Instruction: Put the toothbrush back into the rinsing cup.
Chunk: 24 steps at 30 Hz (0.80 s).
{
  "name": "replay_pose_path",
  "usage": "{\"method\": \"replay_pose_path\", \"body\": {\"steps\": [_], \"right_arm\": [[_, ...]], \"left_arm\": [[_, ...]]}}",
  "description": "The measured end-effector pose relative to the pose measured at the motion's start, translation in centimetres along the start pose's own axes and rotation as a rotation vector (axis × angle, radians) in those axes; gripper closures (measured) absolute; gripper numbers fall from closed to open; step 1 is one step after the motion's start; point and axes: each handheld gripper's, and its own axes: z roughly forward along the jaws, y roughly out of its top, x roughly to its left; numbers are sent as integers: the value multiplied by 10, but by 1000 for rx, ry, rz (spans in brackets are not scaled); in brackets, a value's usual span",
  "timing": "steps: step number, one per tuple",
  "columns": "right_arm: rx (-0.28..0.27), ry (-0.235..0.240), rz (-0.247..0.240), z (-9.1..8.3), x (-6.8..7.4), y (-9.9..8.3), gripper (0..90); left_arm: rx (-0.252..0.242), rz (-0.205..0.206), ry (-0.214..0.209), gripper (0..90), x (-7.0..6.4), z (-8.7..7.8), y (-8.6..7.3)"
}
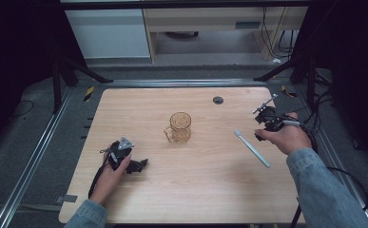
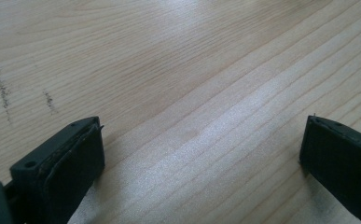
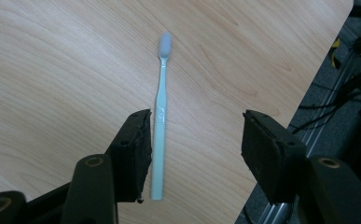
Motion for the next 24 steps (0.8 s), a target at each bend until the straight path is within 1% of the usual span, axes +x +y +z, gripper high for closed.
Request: {"method": "replay_pose_path", "body": {"steps": [4, 6, 7, 8, 11, 12, 15, 16, 17, 18, 19, 20, 22, 24], "right_arm": [[36, 22, 13, 13, -5, 7, 500], [55, 32, 10, 20, -5, 9, 519], [61, 37, 1, 23, -5, 10, 529], [68, 45, 5, 27, -5, 11, 542], [80, 72, 9, 35, -5, 14, 571], [90, 83, 18, 36, -4, 15, 580], [98, 91, 13, 42, -5, 16, 593], [113, 102, 23, 48, -5, 17, 604], [120, 104, 32, 50, -6, 17, 604], [125, 105, 28, 53, -7, 17, 605], [131, 109, 37, 56, -8, 18, 610], [131, 109, 37, 56, -8, 18, 610], [153, 122, 64, 66, -11, 19, 615], [167, 130, 68, 72, -12, 20, 621]], "left_arm": [[1, 1, 1, 0, 0, 0, 0], [1, 0, 0, 0, 0, 0, 0], [1, 0, 1, 0, 0, 0, 0], [1, -1, 1, 0, 0, 0, 0], [0, -1, 1, 0, 0, 0, 0], [0, -2, 1, 0, 0, 0, 0], [1, 0, 1, 0, 0, 0, 0], [1, 0, 1, 0, 0, 0, 0], [1, 0, 1, 0, 0, 0, 0], [2, 1, 2, 0, 0, 0, 0], [1, -1, 1, 0, 0, 0, 0], [1, -1, 1, 0, 0, 0, 0], [1, -4, 0, 0, 0, 0, 0], [1, -4, 0, 0, 0, 0, 0]]}}
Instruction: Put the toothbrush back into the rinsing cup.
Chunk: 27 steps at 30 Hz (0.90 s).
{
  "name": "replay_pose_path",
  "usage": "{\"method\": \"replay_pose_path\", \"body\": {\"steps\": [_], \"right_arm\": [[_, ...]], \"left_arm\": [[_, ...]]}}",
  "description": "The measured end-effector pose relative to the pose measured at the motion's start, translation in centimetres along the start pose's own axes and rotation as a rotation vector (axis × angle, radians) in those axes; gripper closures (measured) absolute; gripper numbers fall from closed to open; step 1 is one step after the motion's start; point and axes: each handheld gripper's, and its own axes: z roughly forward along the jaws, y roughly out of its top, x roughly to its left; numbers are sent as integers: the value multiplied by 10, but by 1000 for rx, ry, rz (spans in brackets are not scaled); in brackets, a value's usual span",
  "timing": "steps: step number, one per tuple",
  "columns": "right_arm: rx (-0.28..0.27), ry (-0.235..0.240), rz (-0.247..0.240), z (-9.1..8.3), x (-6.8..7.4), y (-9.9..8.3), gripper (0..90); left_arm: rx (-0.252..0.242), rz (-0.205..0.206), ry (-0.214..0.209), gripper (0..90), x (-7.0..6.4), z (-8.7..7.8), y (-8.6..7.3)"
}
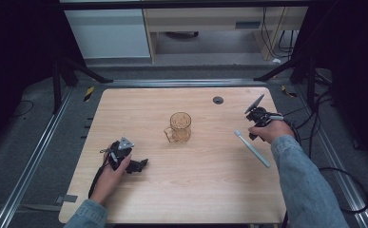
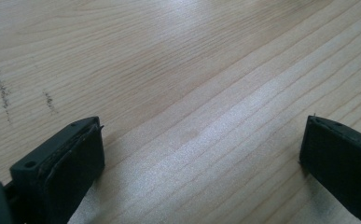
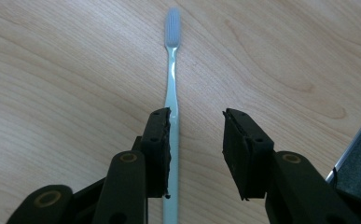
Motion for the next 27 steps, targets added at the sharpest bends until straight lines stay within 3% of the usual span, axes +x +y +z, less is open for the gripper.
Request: {"method": "replay_pose_path", "body": {"steps": [15, 16, 21, 27], "right_arm": [[93, 51, 8, 36, 5, 14, 688], [91, 48, -13, 38, 3, 14, 693], [110, 63, 22, 44, 3, 15, 715], [107, 74, 19, 47, 2, 13, 722]], "left_arm": [[0, 1, 0, 0, 0, 0, 0], [0, 1, 0, 0, 0, 0, 0], [0, 1, 0, 0, 0, 0, 0], [1, 1, 0, 0, 0, 0, 0]]}}
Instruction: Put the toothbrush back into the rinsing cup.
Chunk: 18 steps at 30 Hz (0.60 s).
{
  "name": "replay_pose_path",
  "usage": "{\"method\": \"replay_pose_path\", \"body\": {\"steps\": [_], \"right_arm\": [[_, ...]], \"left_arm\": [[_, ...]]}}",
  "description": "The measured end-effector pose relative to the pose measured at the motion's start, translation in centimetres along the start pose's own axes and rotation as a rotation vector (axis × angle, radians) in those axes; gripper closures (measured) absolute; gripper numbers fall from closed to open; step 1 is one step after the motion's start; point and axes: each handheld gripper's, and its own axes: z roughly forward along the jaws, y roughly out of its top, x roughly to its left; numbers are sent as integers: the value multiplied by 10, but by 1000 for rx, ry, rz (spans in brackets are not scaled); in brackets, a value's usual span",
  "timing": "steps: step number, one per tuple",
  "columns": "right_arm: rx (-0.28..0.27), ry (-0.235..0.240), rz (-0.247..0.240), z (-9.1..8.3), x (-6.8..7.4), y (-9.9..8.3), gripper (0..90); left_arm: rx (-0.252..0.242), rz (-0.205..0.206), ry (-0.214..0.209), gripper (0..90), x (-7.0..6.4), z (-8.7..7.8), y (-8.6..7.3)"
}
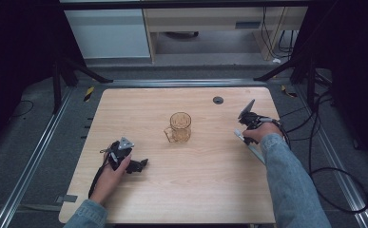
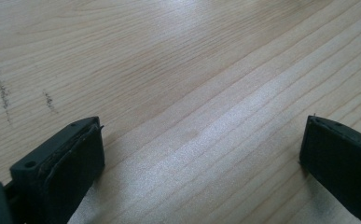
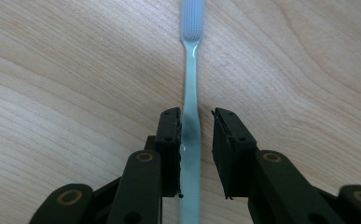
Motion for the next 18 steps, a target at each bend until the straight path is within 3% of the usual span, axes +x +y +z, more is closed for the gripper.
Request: {"method": "replay_pose_path", "body": {"steps": [18], "right_arm": [[21, 24, 14, 8, -1, 0, 739]], "left_arm": [[5, 6, -1, 0, 0, 0, 0]]}}
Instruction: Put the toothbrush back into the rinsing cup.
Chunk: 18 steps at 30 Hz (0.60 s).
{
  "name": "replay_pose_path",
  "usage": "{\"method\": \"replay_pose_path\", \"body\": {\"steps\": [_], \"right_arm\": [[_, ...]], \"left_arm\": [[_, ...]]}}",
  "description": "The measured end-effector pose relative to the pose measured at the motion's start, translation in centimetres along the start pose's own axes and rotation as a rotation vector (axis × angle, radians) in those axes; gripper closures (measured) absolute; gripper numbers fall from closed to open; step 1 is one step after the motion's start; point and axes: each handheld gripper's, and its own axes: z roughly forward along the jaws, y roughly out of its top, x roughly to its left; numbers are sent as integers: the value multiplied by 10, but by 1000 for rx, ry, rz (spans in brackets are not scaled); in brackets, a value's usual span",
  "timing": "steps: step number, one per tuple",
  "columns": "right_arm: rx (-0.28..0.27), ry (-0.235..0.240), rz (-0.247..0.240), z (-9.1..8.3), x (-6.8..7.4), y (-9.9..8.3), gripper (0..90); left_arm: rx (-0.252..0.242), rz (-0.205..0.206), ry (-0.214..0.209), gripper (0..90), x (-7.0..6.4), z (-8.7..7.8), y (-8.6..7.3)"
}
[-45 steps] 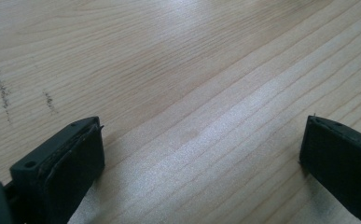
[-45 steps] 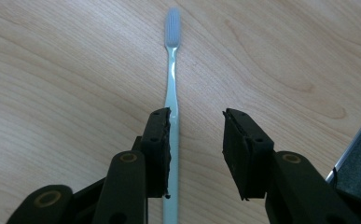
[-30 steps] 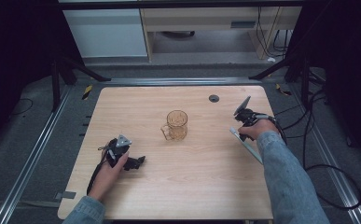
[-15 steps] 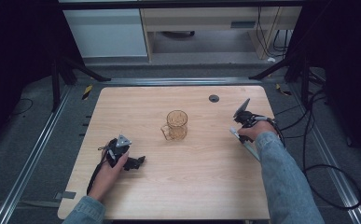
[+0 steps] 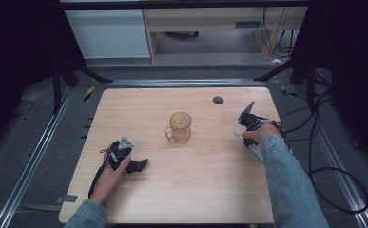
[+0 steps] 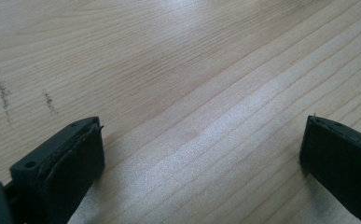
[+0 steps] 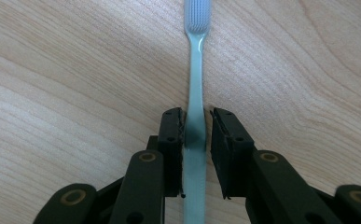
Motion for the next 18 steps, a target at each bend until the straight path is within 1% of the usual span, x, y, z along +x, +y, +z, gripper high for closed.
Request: {"method": "replay_pose_path", "body": {"steps": [6, 11, 13, 14, 18], "right_arm": [[4, 5, -10, 2, -1, 1, 749], [11, 9, -6, 3, -1, 2, 751], [11, 9, -12, 3, -1, 3, 752], [15, 11, -5, 3, 0, 4, 752], [22, 9, -12, 4, 0, 5, 754]], "left_arm": [[-2, -1, 0, 0, 0, 0, 0], [-2, -2, 0, 0, 0, 0, 0], [-2, -2, 0, 0, 0, 0, 0], [-5, -5, 0, 0, 0, 0, 0], [-4, -3, 0, 0, 0, 0, 0]]}}
